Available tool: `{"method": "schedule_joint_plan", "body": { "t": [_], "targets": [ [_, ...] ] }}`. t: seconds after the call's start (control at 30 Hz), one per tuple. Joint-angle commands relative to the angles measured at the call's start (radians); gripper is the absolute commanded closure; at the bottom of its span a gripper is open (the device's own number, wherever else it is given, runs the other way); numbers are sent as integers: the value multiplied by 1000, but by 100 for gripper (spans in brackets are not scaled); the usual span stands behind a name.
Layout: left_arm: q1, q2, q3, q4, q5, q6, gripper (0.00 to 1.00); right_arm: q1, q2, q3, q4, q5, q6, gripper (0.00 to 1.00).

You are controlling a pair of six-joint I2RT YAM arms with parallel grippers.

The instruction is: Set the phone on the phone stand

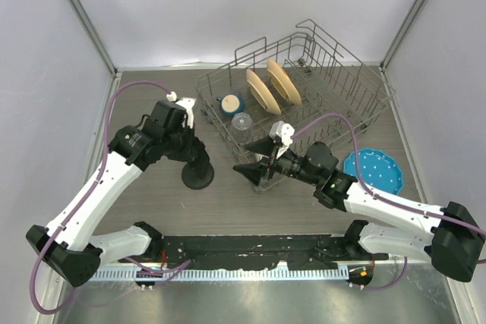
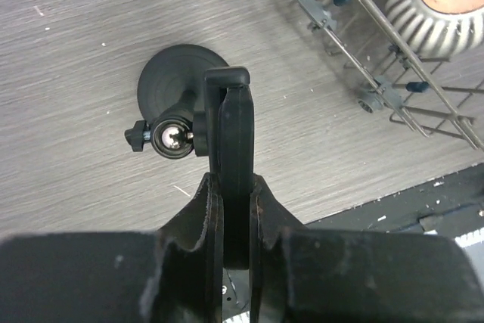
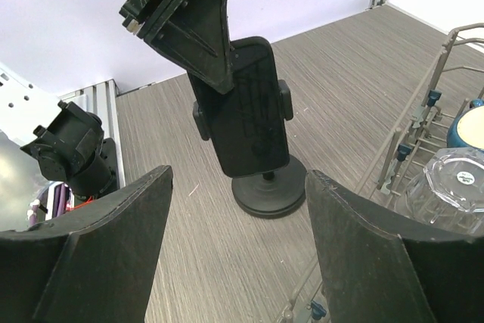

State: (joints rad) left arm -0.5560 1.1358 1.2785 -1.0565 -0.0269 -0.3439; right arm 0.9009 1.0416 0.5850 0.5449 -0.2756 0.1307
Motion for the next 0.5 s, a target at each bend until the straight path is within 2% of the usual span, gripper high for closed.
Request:
{"method": "schedule_joint_plan", "body": {
  "t": [0.0, 0.13, 0.3, 0.47],
  "targets": [
    [-34, -39, -56, 6, -198, -134, 100, -2, 11, 3, 49, -4, -6, 24],
    [-97, -41, -83, 33, -374, -219, 100, -2, 31, 6, 59, -16, 3, 24],
    [-128, -67, -103, 76, -439, -256, 100, -3, 38, 6, 63, -16, 4, 24],
    [-128, -77, -25, -2, -504, -250, 100, -3, 43, 6, 56, -8, 1, 24]
  ]
}}
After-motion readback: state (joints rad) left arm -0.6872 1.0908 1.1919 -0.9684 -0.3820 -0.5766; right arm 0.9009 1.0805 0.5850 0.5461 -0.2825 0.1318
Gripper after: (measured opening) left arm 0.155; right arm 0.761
